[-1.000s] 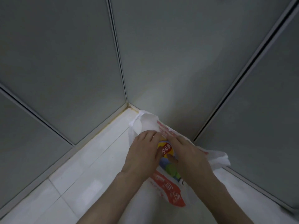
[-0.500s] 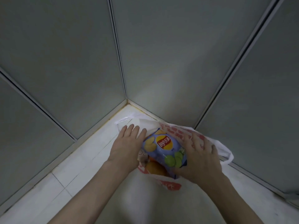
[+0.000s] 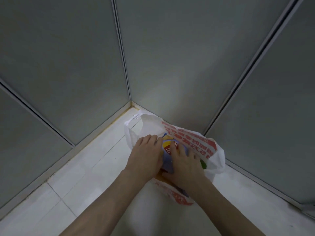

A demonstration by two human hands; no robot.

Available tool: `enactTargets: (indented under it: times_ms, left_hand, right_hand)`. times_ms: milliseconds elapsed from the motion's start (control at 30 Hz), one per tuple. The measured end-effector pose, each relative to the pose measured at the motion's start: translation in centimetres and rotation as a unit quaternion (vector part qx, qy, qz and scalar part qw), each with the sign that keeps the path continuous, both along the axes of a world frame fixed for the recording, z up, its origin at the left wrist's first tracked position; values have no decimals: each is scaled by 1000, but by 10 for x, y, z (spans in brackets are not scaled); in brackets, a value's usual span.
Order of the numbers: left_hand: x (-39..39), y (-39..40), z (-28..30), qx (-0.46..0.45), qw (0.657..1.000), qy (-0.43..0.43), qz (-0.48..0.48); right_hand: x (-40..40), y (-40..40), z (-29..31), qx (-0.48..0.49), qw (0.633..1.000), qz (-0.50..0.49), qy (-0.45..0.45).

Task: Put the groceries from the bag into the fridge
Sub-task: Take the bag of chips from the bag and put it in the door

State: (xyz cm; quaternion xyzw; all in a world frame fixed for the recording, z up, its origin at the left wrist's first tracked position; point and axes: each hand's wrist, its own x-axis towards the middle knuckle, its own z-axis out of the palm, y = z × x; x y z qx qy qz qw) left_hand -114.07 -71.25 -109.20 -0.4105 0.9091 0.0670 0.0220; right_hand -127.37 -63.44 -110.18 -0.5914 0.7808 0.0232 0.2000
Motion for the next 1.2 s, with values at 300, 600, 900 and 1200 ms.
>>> enactTargets:
  times_ms: [300, 600, 900, 1200]
  left_hand:
    - [14, 0, 9, 27, 999, 19, 8]
    - [18, 6, 32, 116, 981, 115, 101]
    - [0, 52, 99, 267, 830, 369, 321]
    - [-5, 67, 226, 505, 502, 509, 483]
  right_hand:
    - [0, -14, -38, 38, 999, -17, 28]
    - [-25, -9, -19, -18, 998, -13, -55]
    - [-27, 18, 90, -11, 983, -54, -174]
    - [4, 45, 250, -44, 975, -58, -212]
